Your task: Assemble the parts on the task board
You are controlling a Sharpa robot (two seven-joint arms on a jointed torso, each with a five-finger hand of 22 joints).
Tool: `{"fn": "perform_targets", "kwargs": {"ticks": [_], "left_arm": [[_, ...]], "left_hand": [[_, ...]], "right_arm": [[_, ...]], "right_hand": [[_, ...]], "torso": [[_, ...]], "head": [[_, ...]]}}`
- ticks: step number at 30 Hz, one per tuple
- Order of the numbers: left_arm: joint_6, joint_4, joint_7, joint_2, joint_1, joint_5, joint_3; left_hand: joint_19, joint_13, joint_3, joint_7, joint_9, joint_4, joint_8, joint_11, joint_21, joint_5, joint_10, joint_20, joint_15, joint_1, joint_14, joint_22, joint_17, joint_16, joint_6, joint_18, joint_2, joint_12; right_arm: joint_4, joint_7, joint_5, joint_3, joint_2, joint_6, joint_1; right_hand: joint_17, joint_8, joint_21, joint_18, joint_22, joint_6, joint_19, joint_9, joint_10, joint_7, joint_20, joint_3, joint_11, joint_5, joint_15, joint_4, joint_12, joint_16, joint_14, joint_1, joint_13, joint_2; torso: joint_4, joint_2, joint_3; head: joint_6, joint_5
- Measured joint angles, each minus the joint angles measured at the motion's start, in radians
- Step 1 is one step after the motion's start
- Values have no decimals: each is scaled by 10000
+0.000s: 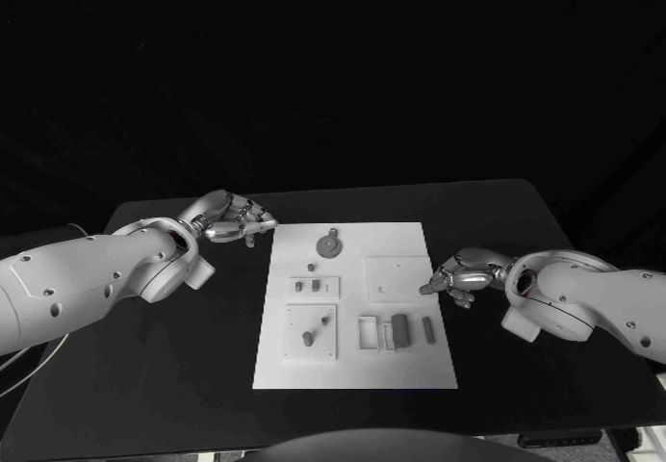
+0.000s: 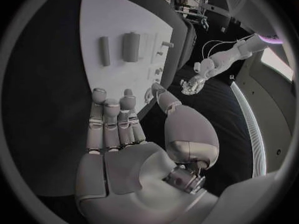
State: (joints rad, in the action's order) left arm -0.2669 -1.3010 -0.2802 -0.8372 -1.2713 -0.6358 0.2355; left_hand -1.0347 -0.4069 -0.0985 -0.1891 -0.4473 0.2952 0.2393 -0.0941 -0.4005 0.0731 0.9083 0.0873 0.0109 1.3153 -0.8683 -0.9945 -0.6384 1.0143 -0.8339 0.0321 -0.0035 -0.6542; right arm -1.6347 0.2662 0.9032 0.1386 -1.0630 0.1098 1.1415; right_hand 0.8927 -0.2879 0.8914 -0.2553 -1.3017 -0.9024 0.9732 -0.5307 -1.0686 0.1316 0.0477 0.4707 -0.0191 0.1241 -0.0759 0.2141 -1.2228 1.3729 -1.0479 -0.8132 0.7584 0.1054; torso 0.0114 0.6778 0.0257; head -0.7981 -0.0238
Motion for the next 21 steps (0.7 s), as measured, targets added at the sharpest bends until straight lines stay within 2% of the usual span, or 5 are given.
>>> {"fn": "perform_targets", "kwargs": {"ticks": [4, 8, 10, 16, 21], "left_arm": [[-83, -20, 162, -18, 0, 279, 1], [-200, -116, 395, 14, 2, 653, 7], [-244, -138, 486, 44, 2, 801, 7], [-291, -137, 733, 178, 49, 1089, 8], [-292, -187, 870, 220, 74, 1199, 11]], "left_hand": [[-39, 48, 190, 0, 15, 4, 41, 32, 60, 0, 32, 36, -1, -291, -2, 4, 0, -4, 0, -1, 23, 0], [-39, 118, 403, 6, 58, 24, 40, 32, 153, -87, 32, 36, -1, -1321, -2, 44, 0, -56, 6, 0, 75, 0], [-39, 143, 539, 35, 66, 24, 40, 32, 153, -154, 32, 35, -1, -1696, -2, 45, -10, -56, 35, 0, 34, 0], [-40, 159, 603, 10, 74, 16, 77, 32, 197, -154, 32, 35, -1, -1872, -1, 45, -25, -56, 61, 0, 16, 0], [-40, 159, 652, 10, 73, 11, 77, 32, 214, -154, 32, 35, -1, -1959, -1, 29, -35, -56, 69, -1, 23, 0]], "right_arm": [[-368, 941, 327, 175, 33, -264, 300], [-454, 1682, 555, 540, 132, -479, 369], [-455, 1890, 707, 643, 255, -575, 372], [-472, 2243, 1654, 741, 827, -801, 399], [-433, 2355, 2291, 767, 1279, -878, 397]], "right_hand": [[-102, -135, 33, 21, 95, -266, 382, -46, -441, -162, -235, 27, 165, 0, -105, -306, -78, 40, -455, 241, -81, 98], [-171, -137, 33, 85, 169, -349, 528, -46, -611, -234, -352, 112, 263, 0, -177, -738, -78, 40, -591, 503, -138, 348], [-177, -137, 33, 90, 185, -398, 565, -46, -661, -281, -386, 147, 298, 0, -204, -970, -78, 40, -691, 712, -148, 368], [-182, -223, 33, 88, 185, -597, 653, -51, -818, -341, -444, 259, 357, 0, -286, -1305, -99, 81, -811, 867, -147, 444], [-182, -300, 34, 40, 150, -776, 743, -74, -915, -418, -527, 290, 425, 0, -380, -1466, -169, 135, -976, 958, -147, 431]], "torso": [[-89, -102, -15], [-185, -203, -50], [-221, -249, -78], [-302, -348, -128], [-316, -378, -155]], "head": [[-107, 22], [-196, 54], [-232, 61], [-301, 24], [-301, 12]]}}
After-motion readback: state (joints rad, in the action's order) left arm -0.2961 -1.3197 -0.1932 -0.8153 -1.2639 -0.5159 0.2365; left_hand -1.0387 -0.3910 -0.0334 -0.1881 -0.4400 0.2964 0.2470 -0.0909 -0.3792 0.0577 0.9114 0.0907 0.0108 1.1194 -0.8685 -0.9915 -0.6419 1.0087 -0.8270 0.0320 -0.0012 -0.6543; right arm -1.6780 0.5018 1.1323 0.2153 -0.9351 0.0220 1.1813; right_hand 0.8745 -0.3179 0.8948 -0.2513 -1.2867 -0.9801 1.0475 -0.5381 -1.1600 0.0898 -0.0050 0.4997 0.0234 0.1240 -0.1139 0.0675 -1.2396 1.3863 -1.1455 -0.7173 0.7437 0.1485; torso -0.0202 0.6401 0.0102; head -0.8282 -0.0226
